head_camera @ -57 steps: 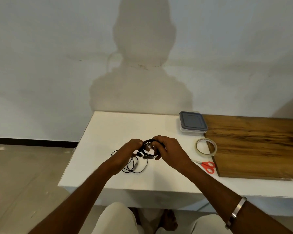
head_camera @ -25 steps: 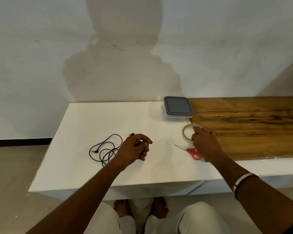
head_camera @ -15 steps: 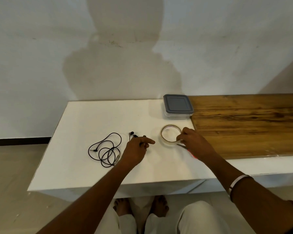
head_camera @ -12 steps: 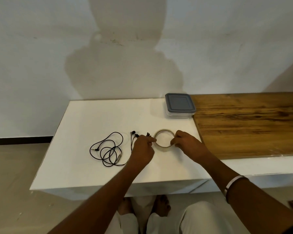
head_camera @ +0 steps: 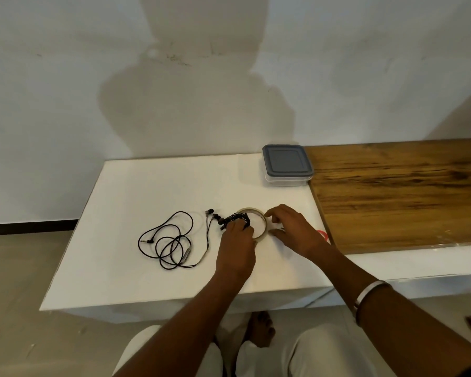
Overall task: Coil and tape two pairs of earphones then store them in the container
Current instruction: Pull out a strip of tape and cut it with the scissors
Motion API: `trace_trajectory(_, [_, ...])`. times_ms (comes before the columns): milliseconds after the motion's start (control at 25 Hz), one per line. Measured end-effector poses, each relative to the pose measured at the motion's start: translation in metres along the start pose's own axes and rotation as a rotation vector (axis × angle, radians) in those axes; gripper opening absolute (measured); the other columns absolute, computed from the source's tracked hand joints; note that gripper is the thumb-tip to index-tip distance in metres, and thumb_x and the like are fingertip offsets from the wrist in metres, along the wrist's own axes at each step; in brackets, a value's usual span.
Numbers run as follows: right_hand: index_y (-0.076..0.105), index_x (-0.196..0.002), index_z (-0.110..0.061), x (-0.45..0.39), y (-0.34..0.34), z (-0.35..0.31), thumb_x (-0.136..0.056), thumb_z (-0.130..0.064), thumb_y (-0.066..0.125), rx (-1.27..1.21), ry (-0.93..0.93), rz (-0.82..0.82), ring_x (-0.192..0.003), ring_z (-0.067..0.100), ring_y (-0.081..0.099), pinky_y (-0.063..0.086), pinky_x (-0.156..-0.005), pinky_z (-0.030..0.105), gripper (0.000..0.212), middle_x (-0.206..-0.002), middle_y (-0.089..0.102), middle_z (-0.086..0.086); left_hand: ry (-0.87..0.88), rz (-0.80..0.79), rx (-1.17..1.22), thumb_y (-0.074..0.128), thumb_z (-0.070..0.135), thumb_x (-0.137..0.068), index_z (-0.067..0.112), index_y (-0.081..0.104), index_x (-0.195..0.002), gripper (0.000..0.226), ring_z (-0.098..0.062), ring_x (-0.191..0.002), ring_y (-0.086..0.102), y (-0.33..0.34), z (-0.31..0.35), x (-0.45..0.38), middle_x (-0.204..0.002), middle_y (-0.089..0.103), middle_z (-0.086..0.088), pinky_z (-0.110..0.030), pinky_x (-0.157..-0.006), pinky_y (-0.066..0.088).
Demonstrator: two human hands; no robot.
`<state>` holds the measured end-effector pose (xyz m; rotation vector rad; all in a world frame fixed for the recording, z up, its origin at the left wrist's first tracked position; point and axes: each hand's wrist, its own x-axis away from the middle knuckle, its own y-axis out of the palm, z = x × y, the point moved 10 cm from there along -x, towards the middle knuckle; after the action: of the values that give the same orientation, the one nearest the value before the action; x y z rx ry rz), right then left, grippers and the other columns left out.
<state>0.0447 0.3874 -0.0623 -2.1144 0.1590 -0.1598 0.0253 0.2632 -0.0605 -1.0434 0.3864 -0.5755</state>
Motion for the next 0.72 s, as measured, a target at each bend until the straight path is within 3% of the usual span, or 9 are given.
trace_trajectory(200, [0.056,-0.122,-0.019,-0.002,0.003,0.009,-0.089,-0.025,0.062,0.028,0.069,0.005,-0.109,0.016,0.051,0.038,-0.100,0.034,0.034,-0.120,0.051,0.000,-0.050,0.081,0.090,0.057,0.024,-0.094,0.004,0.047,-0.135,0.046,-0.026,-0.135,0.032,-0.019,-0.003,-0.005,-0.143,0.041,-0.011,-0.030,-0.112,0.026])
trace_trajectory(280, [0.058,-0.118,-0.019,-0.003,0.004,0.010,-0.090,-0.026,0.061,0.037,0.075,0.008,-0.108,0.016,0.051,0.036,-0.099,0.034,0.029,-0.118,0.051,-0.001,-0.052,0.141,0.113,0.050,0.010,-0.095,0.004,0.048,-0.136,0.041,-0.027,-0.135,0.033,-0.032,-0.007,-0.011,-0.142,0.042,-0.012,-0.028,-0.110,0.027])
trace_trajectory(360, [0.058,-0.117,-0.019,-0.004,0.004,0.011,-0.091,-0.027,0.060,0.051,0.073,0.010,-0.109,0.016,0.051,0.037,-0.098,0.034,0.028,-0.118,0.051,-0.001,-0.055,0.165,0.113,0.045,-0.009,-0.087,0.002,0.045,-0.138,0.053,-0.029,-0.136,0.032,-0.045,-0.013,-0.022,-0.144,0.040,-0.013,-0.029,-0.110,0.028])
trace_trajectory(440, [0.056,-0.120,-0.020,-0.003,0.005,0.013,-0.091,-0.026,0.060,0.039,0.078,0.010,-0.110,0.015,0.050,0.037,-0.099,0.033,0.030,-0.120,0.050,-0.002,-0.044,0.134,0.032,0.046,-0.013,-0.080,0.000,0.043,-0.139,0.060,-0.031,-0.134,0.033,-0.050,-0.019,-0.042,-0.143,0.039,-0.016,-0.032,-0.108,0.030])
trace_trajectory(560, [0.055,-0.120,-0.022,-0.001,0.007,0.016,-0.091,-0.025,0.060,0.010,0.064,0.020,-0.111,0.013,0.049,0.035,-0.099,0.032,0.030,-0.120,0.049,-0.005,-0.023,-0.026,-0.104,0.047,0.013,-0.094,0.001,0.035,-0.142,0.051,-0.032,-0.137,0.029,-0.030,-0.026,-0.071,-0.147,0.032,-0.016,-0.037,-0.112,0.027])
trace_trajectory(720, [0.057,-0.118,-0.021,0.001,0.011,0.019,-0.090,-0.026,0.060,-0.019,0.046,0.036,-0.109,0.013,0.050,0.037,-0.098,0.032,0.028,-0.119,0.050,-0.005,0.001,-0.168,-0.217,0.035,0.038,-0.100,0.002,0.025,-0.147,0.059,-0.032,-0.138,0.026,0.004,-0.025,-0.083,-0.151,0.026,-0.015,-0.040,-0.115,0.025])
